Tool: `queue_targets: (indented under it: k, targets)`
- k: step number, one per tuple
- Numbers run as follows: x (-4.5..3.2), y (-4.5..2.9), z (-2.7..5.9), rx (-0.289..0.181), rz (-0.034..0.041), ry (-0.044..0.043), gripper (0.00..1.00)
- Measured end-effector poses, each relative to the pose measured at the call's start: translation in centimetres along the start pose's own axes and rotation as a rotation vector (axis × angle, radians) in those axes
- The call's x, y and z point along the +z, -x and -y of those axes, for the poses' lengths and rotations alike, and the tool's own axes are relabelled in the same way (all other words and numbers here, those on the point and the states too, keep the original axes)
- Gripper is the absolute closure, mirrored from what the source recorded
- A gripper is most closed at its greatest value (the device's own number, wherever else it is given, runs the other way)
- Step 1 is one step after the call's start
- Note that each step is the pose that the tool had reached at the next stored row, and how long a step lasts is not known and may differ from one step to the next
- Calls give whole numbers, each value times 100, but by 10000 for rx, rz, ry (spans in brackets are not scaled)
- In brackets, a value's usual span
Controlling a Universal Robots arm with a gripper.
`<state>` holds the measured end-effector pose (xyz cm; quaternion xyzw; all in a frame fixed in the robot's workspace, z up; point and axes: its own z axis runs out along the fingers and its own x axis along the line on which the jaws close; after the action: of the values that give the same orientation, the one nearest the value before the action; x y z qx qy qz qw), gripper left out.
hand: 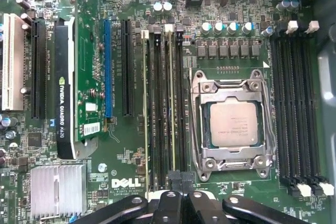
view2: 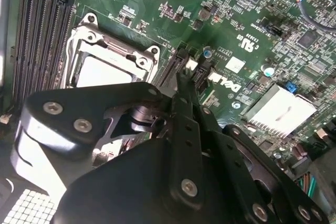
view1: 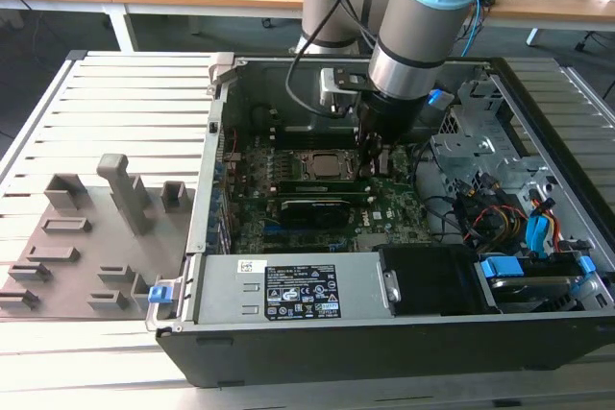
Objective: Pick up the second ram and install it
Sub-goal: 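Press down the second ram until it locks into place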
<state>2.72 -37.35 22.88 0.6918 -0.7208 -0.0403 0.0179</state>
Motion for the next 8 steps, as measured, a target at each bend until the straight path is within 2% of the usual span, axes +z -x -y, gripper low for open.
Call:
queue_targets:
  k: [2,4,6,8]
  targets:
    - [-8,3,-1,-5,58,-5,89]
    - [-14,-9,-125,-4,42,-51,89]
    - [-8,-13,-206,-6,41,-66,89]
    - [6,-21,-393,-8,40,-85,89]
